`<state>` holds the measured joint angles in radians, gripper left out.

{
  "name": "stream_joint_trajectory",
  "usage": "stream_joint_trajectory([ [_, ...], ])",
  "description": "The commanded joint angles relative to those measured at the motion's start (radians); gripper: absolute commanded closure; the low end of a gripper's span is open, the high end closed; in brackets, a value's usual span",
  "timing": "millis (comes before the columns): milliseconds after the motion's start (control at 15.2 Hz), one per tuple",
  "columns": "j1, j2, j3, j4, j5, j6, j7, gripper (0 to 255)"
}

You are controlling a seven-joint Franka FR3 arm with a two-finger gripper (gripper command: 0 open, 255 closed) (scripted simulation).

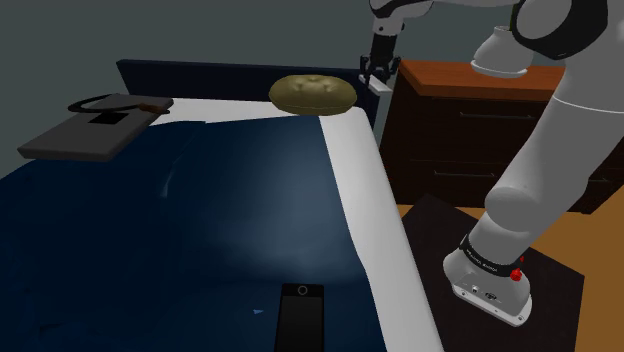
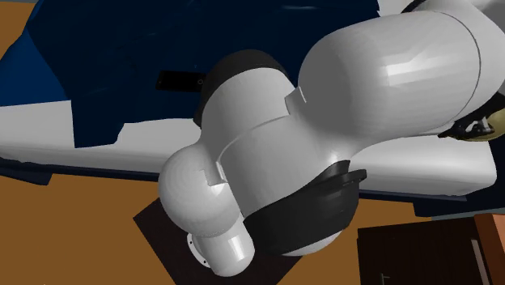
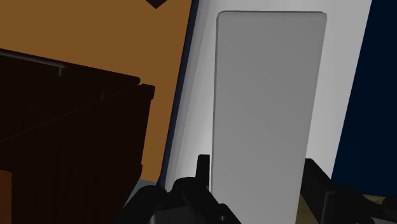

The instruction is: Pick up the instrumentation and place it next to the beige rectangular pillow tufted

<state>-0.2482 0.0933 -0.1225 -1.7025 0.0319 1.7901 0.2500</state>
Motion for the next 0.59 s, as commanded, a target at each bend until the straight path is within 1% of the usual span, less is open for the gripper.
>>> stream_joint_trajectory([
  [0,0.0,0.0,0.0,-0.027,0.0,0.027,-0.002,255],
  [528,0.0,0.012,0.0,-0.119,0.003,0.132,-0.005,255],
])
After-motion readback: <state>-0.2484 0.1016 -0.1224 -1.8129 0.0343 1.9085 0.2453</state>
